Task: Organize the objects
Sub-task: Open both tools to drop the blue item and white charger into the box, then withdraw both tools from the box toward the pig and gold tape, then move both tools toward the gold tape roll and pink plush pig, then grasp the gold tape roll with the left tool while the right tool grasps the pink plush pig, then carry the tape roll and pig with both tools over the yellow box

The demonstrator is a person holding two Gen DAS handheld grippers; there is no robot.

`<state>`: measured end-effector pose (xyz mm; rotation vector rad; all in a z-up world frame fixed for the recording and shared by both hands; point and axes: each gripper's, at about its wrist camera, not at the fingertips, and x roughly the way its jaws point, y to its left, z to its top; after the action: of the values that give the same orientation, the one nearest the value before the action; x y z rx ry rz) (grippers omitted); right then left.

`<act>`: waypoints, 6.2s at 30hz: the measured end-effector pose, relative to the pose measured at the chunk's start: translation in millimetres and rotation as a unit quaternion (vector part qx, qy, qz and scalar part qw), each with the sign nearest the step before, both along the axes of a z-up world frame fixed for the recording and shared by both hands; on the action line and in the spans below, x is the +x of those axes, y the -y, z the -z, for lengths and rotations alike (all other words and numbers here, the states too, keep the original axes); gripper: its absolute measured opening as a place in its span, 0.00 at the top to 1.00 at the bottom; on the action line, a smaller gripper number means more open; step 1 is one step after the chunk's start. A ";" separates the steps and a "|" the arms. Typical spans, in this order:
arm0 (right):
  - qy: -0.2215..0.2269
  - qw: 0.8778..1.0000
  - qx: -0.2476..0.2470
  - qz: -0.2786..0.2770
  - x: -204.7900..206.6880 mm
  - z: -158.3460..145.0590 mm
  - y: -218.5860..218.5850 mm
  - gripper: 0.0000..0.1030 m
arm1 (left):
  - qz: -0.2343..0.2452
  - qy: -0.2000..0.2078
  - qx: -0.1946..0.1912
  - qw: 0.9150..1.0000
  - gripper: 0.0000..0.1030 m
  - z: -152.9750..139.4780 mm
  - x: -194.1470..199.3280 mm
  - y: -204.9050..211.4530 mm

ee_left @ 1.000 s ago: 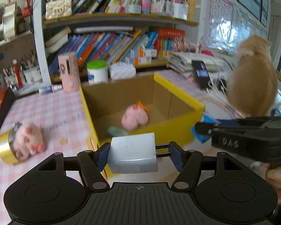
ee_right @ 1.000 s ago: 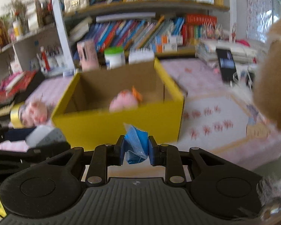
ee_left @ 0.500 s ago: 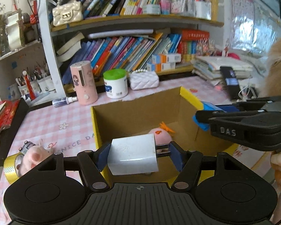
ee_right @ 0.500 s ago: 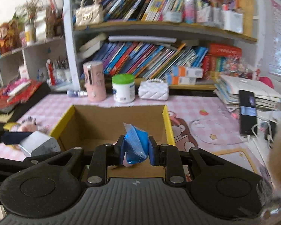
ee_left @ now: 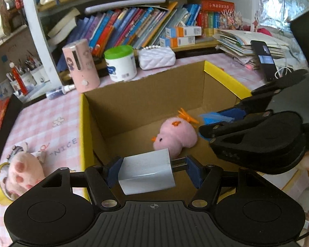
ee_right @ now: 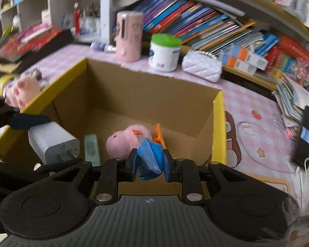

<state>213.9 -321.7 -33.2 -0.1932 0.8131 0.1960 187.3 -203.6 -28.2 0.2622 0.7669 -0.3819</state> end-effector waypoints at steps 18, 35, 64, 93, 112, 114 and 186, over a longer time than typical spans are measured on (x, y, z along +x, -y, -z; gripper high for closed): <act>-0.085 0.996 0.010 -0.020 25.5 20.4 7.4 0.78 | 0.025 -0.036 -0.026 0.999 0.35 4.1 8.2 4.1; -0.010 0.997 0.067 0.038 -11.7 -10.8 16.0 0.66 | 0.004 0.033 -0.052 0.998 0.22 -24.8 -24.3 -10.4; 0.046 0.974 0.028 0.220 -192.3 -1.8 -80.3 0.23 | -0.110 0.000 -0.075 0.991 0.09 -9.1 -133.8 -153.0; 0.041 0.996 0.035 0.072 -215.1 -6.5 -239.4 0.21 | -0.205 0.007 -0.078 0.976 0.09 -14.2 -179.8 -283.9; 0.038 0.998 0.049 0.028 -78.5 3.1 -251.0 0.22 | -0.227 0.014 -0.070 0.971 0.11 -8.8 -45.8 -286.8; 0.036 0.998 0.048 0.020 -60.8 4.2 -251.0 0.22 | -0.228 0.018 -0.062 0.971 0.11 -8.4 -26.2 -284.2; 0.054 0.995 0.064 -0.060 -34.0 -15.9 -265.3 0.27 | -0.236 -0.005 -0.162 0.958 0.62 -27.6 -68.1 -321.6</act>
<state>179.9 -56.4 -17.2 -0.1315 0.6785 0.3473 119.2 117.9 -0.5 -0.2312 0.7373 -0.0506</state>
